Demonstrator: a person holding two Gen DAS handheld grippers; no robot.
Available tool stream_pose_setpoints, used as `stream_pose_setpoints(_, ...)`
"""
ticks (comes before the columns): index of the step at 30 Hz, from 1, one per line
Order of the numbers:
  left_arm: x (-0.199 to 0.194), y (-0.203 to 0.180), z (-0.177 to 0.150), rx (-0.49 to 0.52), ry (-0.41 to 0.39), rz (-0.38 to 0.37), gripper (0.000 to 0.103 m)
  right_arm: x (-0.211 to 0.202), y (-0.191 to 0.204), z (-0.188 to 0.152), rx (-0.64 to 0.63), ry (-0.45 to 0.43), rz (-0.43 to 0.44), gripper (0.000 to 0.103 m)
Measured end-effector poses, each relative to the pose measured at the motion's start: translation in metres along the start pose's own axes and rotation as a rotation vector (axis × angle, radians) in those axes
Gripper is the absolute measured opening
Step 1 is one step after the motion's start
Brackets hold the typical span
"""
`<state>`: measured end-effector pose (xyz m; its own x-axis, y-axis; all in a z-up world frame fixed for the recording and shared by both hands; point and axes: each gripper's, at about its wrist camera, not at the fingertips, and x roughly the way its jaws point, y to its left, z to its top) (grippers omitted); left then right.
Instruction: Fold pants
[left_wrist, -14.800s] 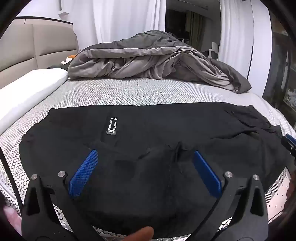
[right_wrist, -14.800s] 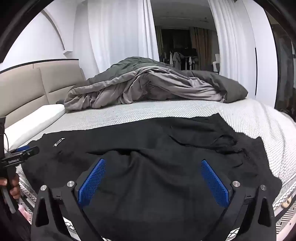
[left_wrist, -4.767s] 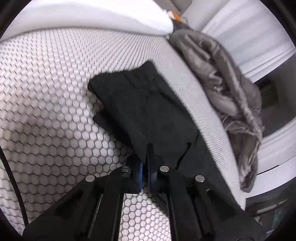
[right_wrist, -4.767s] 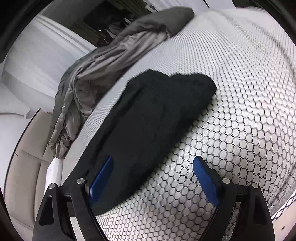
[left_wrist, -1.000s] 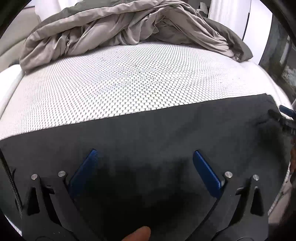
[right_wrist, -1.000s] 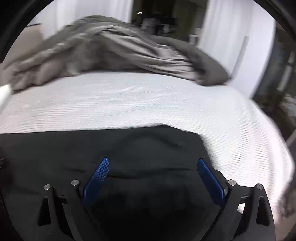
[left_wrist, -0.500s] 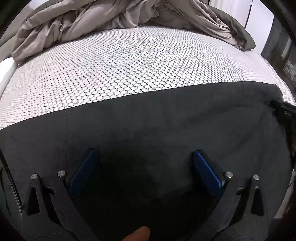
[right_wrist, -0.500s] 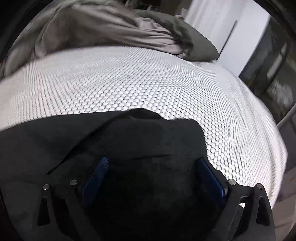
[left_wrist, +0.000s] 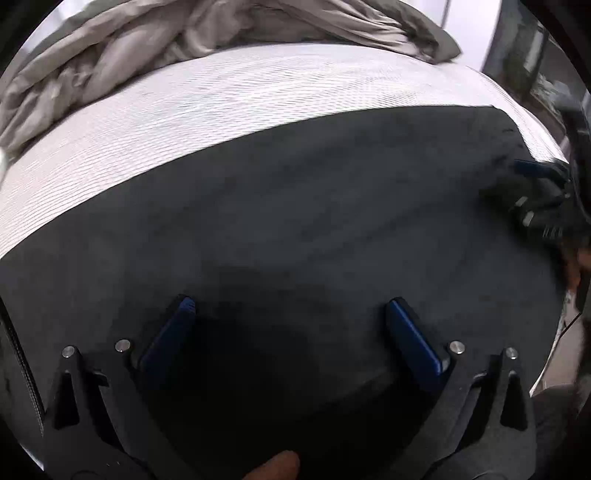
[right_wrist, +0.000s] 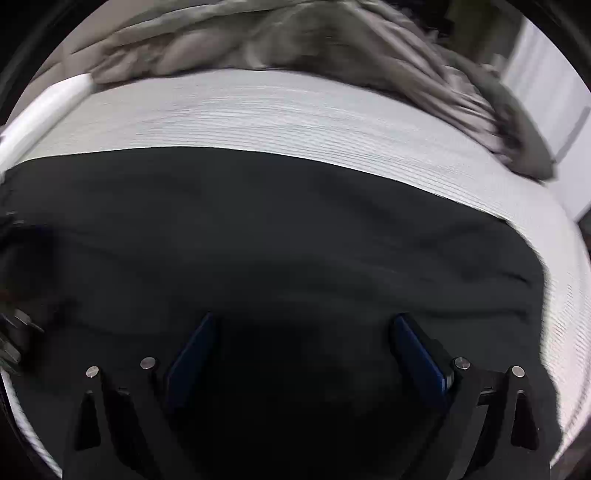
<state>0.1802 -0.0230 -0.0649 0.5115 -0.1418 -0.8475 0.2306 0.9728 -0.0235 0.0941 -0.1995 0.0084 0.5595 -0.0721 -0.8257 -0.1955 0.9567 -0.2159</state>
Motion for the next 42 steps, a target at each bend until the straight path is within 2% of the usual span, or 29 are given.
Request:
stream_pose_setpoints(4, -0.015, 0.029, -0.012, -0.106, -0.033, 0.015, 0.102, -0.007, -0.069, -0.026, 0.187, 0.0, -0.199, 0.098)
stream_pose_setpoints(5, -0.021, 0.029, -0.013, -0.117, -0.048, 0.022, 0.102, -0.013, -0.078, -0.04, 0.23, -0.002, -0.231, 0.098)
stream_pose_setpoints(6, -0.032, 0.025, -0.015, -0.118, -0.075, 0.026, 0.102, -0.02, -0.079, -0.044, 0.242, -0.01, -0.227, 0.098)
stream_pose_setpoints(9, -0.05, 0.004, -0.018, -0.079, -0.145, -0.046, 0.102, -0.051, -0.055, -0.05, 0.201, -0.07, -0.167, 0.098)
stream_pose_setpoints(10, -0.051, -0.004, -0.019, -0.069, -0.151, -0.076, 0.102, -0.05, -0.048, -0.041, 0.174, -0.09, -0.132, 0.098)
stream_pose_setpoints(12, -0.046, -0.029, -0.022, -0.01, -0.113, -0.128, 0.102, -0.051, -0.025, -0.026, 0.093, -0.118, -0.009, 0.098)
stream_pose_setpoints(13, -0.04, -0.041, -0.023, 0.032, -0.092, -0.132, 0.102, -0.054, -0.008, -0.027, 0.057, -0.122, 0.04, 0.098)
stream_pose_setpoints(14, -0.033, -0.049, -0.025, 0.072, -0.071, -0.096, 0.102, -0.047, 0.005, -0.026, -0.008, -0.101, 0.095, 0.098)
stream_pose_setpoints(16, -0.021, -0.049, -0.029, 0.093, -0.033, -0.05, 0.102, -0.038, 0.025, -0.033, -0.071, -0.067, 0.125, 0.098)
stream_pose_setpoints(19, -0.021, -0.028, -0.031, 0.051, -0.027, -0.074, 0.102, -0.029, 0.019, -0.047, -0.107, -0.041, 0.138, 0.098)
stream_pose_setpoints(21, -0.022, -0.013, -0.036, 0.017, -0.029, -0.053, 0.102, -0.032, -0.017, -0.054, -0.032, -0.043, 0.046, 0.099)
stream_pose_setpoints(22, -0.021, -0.001, -0.033, -0.009, -0.028, -0.048, 0.102, -0.032, -0.042, -0.062, 0.029, -0.033, -0.057, 0.098)
stream_pose_setpoints(25, -0.029, 0.007, -0.03, -0.05, -0.046, -0.025, 0.102, -0.037, -0.084, -0.078, 0.159, -0.021, -0.235, 0.098)
stream_pose_setpoints(27, -0.04, -0.001, -0.027, -0.037, -0.085, -0.03, 0.102, -0.052, -0.085, -0.081, 0.194, -0.049, -0.213, 0.098)
stream_pose_setpoints(28, -0.046, -0.01, -0.026, -0.016, -0.109, -0.056, 0.102, -0.062, -0.078, -0.082, 0.199, -0.074, -0.189, 0.098)
stream_pose_setpoints(30, -0.047, -0.028, -0.024, 0.043, -0.13, -0.106, 0.102, -0.078, -0.057, -0.07, 0.176, -0.132, -0.051, 0.098)
stream_pose_setpoints(32, -0.041, -0.05, -0.026, 0.117, -0.095, -0.129, 0.102, -0.083, -0.019, -0.059, 0.099, -0.153, 0.075, 0.098)
stream_pose_setpoints(34, -0.024, -0.063, -0.031, 0.186, -0.039, -0.1, 0.103, -0.078, 0.02, -0.056, 0.003, -0.126, 0.162, 0.098)
stream_pose_setpoints(36, -0.02, -0.06, -0.035, 0.194, -0.028, -0.113, 0.103, -0.062, 0.042, -0.06, -0.087, -0.085, 0.165, 0.098)
stream_pose_setpoints(38, -0.023, -0.046, -0.037, 0.175, -0.022, -0.134, 0.103, -0.045, 0.041, -0.068, -0.17, -0.075, 0.145, 0.098)
stream_pose_setpoints(40, -0.028, -0.023, -0.041, 0.142, -0.017, -0.123, 0.103, -0.054, 0.015, -0.079, -0.146, -0.08, 0.166, 0.098)
stream_pose_setpoints(41, -0.03, -0.012, -0.046, 0.122, -0.009, -0.121, 0.103, -0.049, 0.003, -0.078, -0.117, -0.076, 0.146, 0.099)
stream_pose_setpoints(42, -0.03, 0.0, -0.047, 0.101, -0.004, -0.126, 0.103, -0.051, -0.028, -0.086, -0.065, -0.065, 0.059, 0.098)
